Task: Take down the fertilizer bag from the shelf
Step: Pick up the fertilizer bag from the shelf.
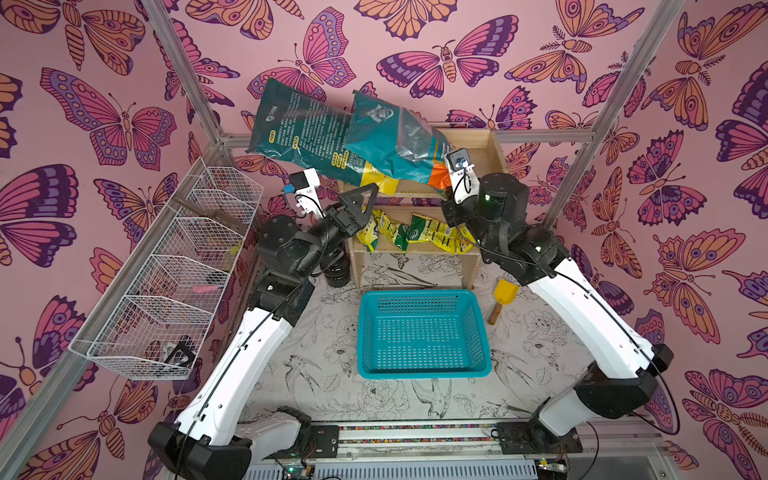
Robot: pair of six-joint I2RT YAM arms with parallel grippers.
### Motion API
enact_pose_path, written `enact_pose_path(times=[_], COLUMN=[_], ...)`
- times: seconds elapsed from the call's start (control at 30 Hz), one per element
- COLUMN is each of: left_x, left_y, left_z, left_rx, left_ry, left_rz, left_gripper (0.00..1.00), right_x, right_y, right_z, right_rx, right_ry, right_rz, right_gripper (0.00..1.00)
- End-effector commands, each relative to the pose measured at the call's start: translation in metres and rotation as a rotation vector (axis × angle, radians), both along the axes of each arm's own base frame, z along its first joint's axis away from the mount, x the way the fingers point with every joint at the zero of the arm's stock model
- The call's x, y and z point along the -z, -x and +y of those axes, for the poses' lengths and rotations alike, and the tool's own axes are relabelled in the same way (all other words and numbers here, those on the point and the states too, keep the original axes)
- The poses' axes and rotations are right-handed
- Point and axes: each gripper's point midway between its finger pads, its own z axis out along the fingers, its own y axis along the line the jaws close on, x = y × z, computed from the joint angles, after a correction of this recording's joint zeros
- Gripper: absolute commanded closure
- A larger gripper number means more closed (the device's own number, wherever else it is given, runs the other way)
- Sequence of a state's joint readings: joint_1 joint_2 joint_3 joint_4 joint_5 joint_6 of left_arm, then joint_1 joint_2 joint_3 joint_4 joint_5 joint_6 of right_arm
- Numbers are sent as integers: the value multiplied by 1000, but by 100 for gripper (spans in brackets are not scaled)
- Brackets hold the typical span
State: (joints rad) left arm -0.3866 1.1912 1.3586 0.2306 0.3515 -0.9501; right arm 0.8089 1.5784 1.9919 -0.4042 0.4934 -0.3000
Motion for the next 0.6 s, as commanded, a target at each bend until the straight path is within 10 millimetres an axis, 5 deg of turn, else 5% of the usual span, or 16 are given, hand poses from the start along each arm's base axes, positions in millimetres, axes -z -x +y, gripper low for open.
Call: enact_pose_path(times=[0.0,0.27,0.57], left_x=[-15,-42,-42], left_y=[10,48,87], left_z=[-1,-11,8], left_rx=[17,82,54], left_ry=[68,109,90], left_rz=[-45,-134,-208], left_gripper=[0,0,0], right_x=[-129,-130,-86], right_y=[54,86,108], right_z=[-48,-48,-37], right_rx=[15,12,6], right_ry=[-309,-262,-211], right_rz=[-313,-328,-222], right_gripper=[100,100,100])
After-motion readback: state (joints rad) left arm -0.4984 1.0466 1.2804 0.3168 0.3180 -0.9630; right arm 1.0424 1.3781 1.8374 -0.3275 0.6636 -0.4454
